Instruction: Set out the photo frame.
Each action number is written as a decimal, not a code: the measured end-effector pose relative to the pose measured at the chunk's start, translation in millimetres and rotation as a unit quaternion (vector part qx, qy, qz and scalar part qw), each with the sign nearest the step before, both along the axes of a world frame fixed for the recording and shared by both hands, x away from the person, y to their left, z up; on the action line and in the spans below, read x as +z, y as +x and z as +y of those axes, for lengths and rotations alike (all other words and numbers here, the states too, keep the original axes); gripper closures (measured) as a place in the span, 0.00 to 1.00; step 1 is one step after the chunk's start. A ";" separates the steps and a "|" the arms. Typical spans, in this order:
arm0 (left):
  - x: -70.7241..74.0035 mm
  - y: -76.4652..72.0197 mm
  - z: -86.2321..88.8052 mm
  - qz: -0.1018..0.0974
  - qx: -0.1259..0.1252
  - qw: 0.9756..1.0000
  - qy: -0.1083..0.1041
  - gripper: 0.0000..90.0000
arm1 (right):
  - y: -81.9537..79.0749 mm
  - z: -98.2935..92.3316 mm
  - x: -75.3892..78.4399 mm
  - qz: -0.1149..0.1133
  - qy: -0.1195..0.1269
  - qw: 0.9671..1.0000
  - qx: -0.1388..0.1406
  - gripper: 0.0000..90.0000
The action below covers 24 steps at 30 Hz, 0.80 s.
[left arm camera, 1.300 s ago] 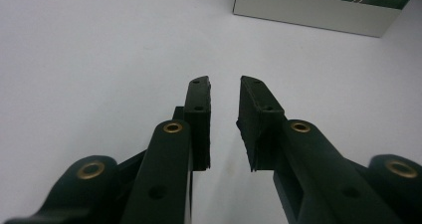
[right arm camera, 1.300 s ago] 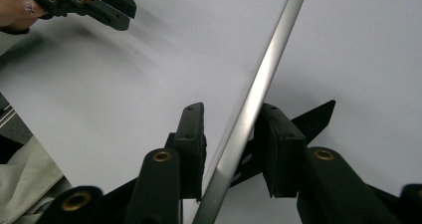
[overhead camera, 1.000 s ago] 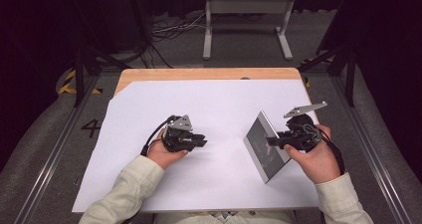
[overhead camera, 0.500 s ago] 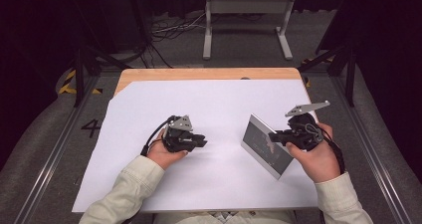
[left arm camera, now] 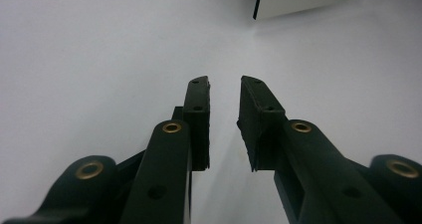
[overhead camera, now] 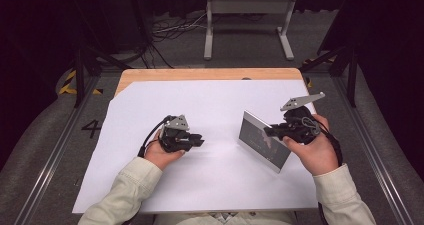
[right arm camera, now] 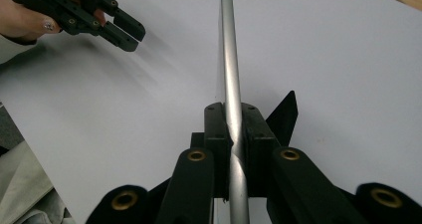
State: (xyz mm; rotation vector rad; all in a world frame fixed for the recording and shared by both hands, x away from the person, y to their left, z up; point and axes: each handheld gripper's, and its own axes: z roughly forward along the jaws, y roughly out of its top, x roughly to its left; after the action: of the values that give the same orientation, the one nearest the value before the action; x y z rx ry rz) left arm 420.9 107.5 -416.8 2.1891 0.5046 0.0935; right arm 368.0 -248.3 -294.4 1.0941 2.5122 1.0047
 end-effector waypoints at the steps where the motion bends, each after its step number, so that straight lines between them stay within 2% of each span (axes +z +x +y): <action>1: 0.1 -0.1 1.5 0.000 0.003 1.000 -0.001 0.83 | 2.3 0.6 0.8 -0.001 0.000 1.000 0.005 0.94; 14: -0.9 -3.0 14.8 0.000 0.024 1.000 0.000 0.83 | 25.6 8.1 10.9 -0.014 -0.004 0.999 0.052 0.94; 17: -1.5 -4.1 20.0 0.002 0.032 0.999 -0.001 0.83 | 32.1 13.2 13.8 -0.025 -0.017 0.997 0.076 0.94; 24: -1.4 -4.4 24.3 0.002 0.039 0.999 -0.003 0.83 | 40.1 19.6 15.9 -0.028 -0.020 0.994 0.102 0.94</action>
State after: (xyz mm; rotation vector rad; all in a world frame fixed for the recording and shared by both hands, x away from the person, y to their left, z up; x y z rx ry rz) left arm 416.5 131.8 -418.2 2.1647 0.5912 0.1299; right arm 408.0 -228.7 -278.5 0.7980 2.6261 1.0151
